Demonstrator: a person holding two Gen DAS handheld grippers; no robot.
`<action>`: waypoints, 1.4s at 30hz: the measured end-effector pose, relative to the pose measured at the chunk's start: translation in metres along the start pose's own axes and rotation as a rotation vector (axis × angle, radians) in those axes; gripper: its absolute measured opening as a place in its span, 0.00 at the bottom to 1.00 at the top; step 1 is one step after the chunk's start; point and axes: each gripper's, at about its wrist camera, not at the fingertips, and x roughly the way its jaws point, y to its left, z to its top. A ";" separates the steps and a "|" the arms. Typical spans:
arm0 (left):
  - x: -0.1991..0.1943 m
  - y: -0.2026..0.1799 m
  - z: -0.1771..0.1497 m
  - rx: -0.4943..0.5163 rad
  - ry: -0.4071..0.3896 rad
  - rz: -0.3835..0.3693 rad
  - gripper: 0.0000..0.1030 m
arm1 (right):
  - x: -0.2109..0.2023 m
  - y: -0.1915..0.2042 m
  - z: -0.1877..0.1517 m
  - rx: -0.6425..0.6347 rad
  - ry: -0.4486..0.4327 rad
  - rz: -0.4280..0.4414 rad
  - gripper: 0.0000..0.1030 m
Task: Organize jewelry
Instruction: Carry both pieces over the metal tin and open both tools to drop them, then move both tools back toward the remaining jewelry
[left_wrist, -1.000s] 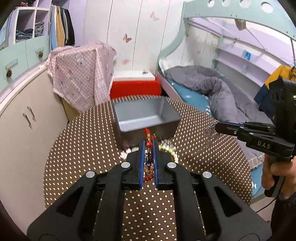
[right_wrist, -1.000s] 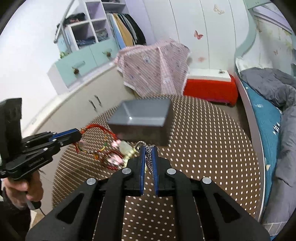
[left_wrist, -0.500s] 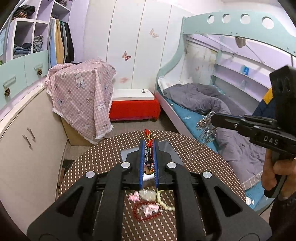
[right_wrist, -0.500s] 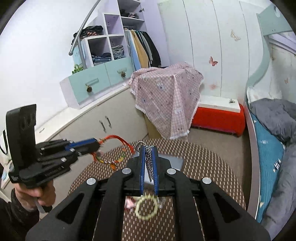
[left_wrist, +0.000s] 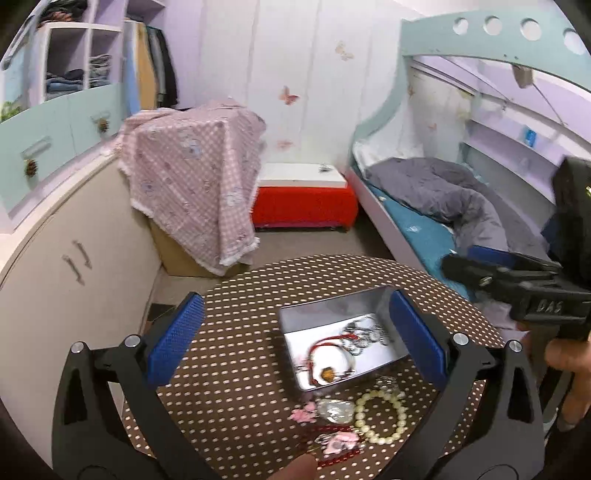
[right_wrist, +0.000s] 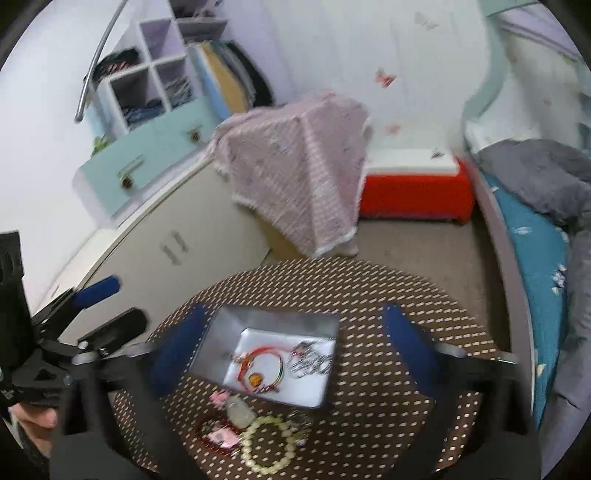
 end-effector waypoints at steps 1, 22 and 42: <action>-0.005 0.004 -0.002 -0.009 -0.009 0.011 0.95 | -0.006 -0.003 -0.002 0.022 -0.008 -0.003 0.93; -0.101 0.048 -0.051 -0.003 -0.074 0.055 0.95 | -0.074 0.051 -0.072 -0.022 -0.057 -0.186 0.93; -0.022 0.005 -0.142 -0.067 0.174 0.126 0.95 | -0.061 0.030 -0.132 -0.068 0.050 -0.149 0.93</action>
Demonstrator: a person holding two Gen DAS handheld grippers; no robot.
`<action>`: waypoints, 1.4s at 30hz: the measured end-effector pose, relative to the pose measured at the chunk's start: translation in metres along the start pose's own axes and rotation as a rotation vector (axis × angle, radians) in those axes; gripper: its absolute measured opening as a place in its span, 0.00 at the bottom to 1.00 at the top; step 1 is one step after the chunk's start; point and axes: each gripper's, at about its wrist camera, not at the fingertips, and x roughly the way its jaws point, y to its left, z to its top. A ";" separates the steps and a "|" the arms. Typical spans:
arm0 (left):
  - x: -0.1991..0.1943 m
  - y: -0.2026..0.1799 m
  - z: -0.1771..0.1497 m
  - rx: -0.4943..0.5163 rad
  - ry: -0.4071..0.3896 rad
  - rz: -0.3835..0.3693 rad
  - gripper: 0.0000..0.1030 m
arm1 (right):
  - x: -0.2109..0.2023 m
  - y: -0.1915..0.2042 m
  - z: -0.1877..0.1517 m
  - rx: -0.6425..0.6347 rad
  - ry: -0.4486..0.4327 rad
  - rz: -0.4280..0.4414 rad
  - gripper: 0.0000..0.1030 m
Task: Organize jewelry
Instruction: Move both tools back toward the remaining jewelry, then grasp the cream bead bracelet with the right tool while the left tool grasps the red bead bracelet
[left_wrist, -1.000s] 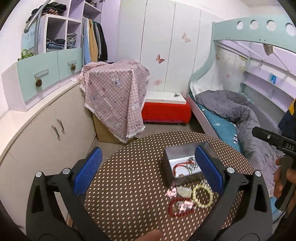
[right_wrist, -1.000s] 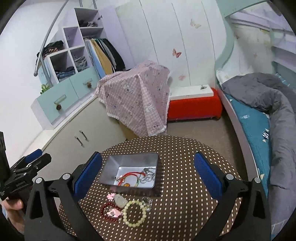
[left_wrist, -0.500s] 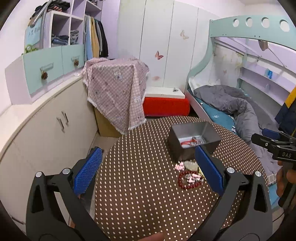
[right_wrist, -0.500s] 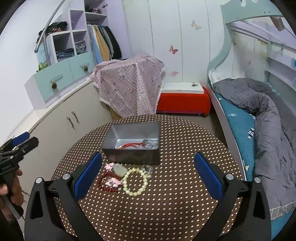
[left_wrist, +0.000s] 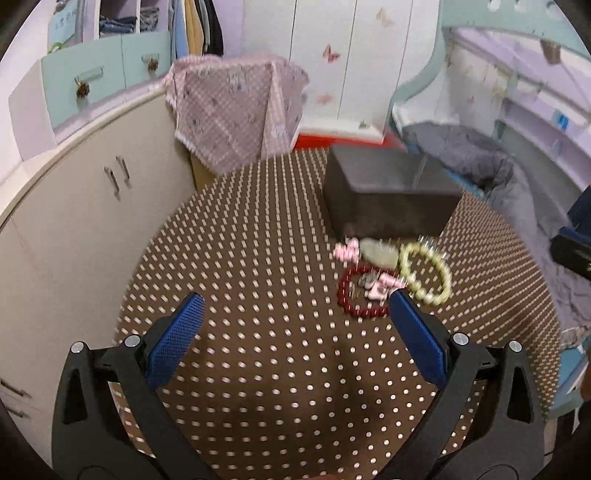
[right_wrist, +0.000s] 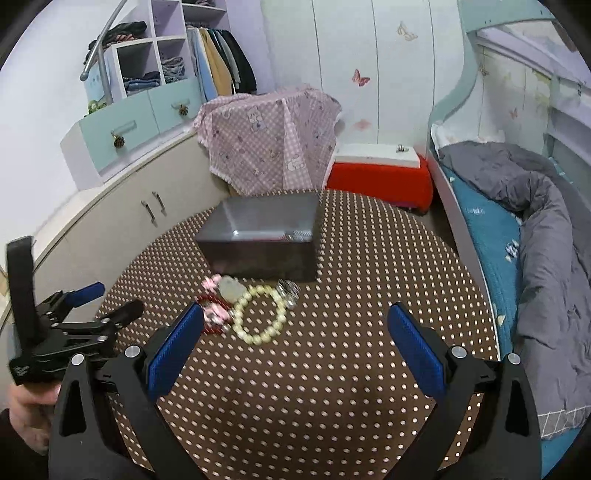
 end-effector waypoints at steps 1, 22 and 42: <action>0.006 -0.002 -0.001 0.004 0.016 0.005 0.95 | 0.001 -0.003 -0.003 0.008 0.003 -0.001 0.93; 0.056 -0.026 0.007 0.139 0.118 -0.026 0.24 | 0.053 -0.011 -0.014 0.030 0.117 0.024 0.93; 0.002 -0.010 0.013 0.104 0.011 -0.205 0.08 | 0.090 0.030 -0.013 -0.161 0.190 0.023 0.08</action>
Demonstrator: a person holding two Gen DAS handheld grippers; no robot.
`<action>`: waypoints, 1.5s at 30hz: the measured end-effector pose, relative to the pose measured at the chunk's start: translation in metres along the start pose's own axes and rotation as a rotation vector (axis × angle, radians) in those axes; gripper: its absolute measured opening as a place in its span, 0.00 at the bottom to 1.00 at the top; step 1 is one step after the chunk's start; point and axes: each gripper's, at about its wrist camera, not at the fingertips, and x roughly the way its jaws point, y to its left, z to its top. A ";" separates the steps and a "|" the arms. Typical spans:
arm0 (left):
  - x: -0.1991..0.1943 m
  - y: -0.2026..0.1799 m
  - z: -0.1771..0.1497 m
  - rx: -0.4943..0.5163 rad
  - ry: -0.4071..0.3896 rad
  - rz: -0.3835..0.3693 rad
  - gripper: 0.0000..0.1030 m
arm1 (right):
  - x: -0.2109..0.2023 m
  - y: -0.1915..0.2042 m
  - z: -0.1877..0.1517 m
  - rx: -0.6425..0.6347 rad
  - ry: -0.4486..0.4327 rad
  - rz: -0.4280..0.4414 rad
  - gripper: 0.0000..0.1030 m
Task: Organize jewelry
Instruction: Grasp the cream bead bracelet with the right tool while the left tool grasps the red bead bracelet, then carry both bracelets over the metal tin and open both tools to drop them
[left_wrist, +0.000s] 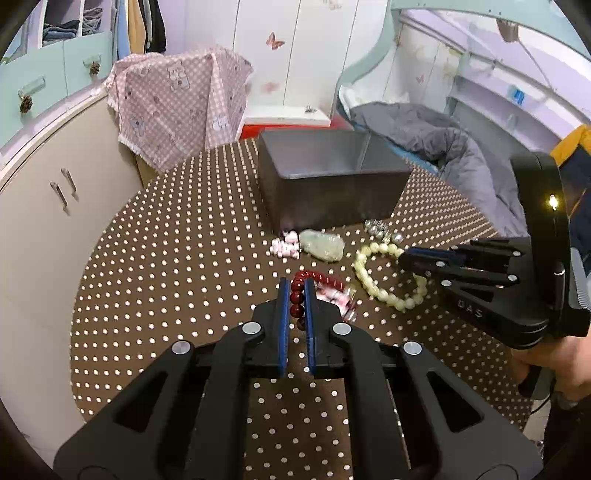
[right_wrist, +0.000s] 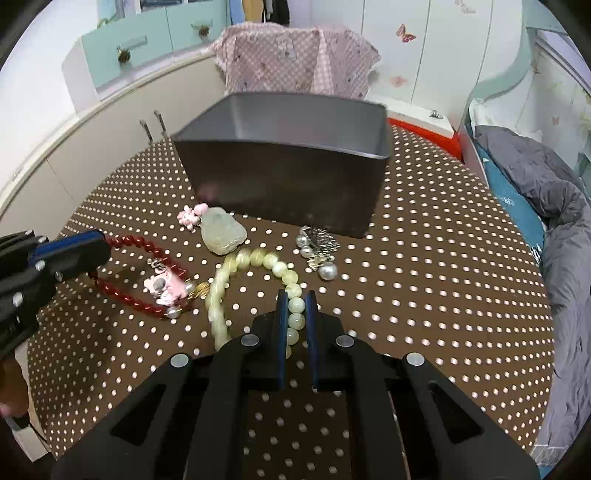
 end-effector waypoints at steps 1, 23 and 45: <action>-0.002 0.001 0.001 -0.001 -0.006 -0.004 0.08 | -0.006 -0.002 0.000 0.004 -0.012 0.007 0.08; -0.068 -0.005 0.059 0.026 -0.195 -0.133 0.08 | -0.108 -0.010 0.042 -0.032 -0.242 0.047 0.08; -0.005 -0.015 0.145 0.026 -0.162 -0.109 0.08 | -0.070 -0.034 0.132 0.010 -0.258 0.137 0.08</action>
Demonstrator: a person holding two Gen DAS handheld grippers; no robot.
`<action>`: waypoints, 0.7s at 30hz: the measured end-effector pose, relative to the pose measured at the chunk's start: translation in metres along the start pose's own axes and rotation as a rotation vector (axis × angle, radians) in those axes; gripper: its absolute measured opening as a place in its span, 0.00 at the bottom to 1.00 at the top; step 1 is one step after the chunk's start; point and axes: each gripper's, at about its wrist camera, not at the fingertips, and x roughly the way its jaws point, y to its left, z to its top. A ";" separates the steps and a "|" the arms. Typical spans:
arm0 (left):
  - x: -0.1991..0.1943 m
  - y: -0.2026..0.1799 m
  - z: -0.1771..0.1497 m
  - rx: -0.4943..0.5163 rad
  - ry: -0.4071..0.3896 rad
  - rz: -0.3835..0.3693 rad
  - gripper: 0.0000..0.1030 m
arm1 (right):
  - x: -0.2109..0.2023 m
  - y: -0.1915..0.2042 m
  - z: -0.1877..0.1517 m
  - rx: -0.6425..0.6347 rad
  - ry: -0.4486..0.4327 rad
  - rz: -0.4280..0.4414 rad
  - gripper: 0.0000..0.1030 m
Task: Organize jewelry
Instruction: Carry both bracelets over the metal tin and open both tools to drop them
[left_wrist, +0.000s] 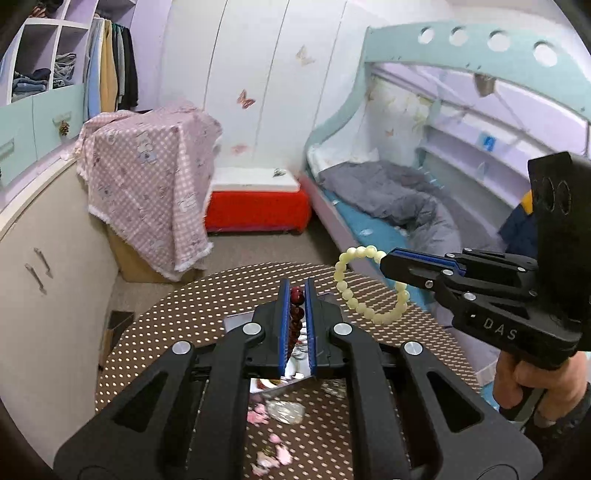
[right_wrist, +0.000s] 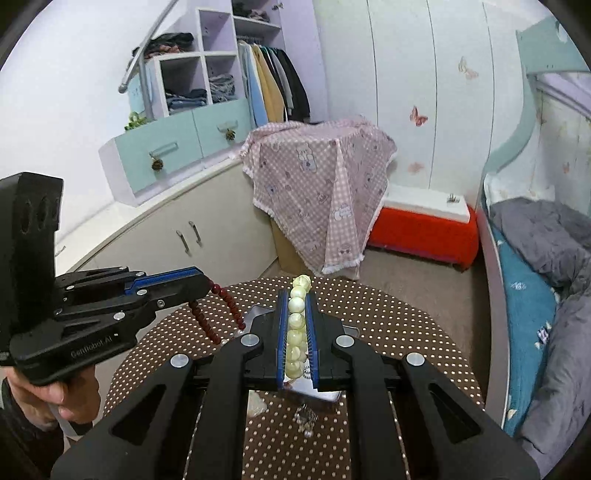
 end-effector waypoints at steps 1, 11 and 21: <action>0.008 0.002 0.000 0.002 0.023 0.018 0.09 | 0.009 -0.004 -0.001 0.021 0.012 0.005 0.08; -0.008 0.018 -0.009 -0.038 -0.034 0.180 0.94 | 0.006 -0.032 -0.009 0.164 -0.024 -0.087 0.92; -0.054 0.021 -0.018 -0.070 -0.111 0.262 0.94 | -0.028 -0.018 -0.004 0.145 -0.089 -0.118 0.92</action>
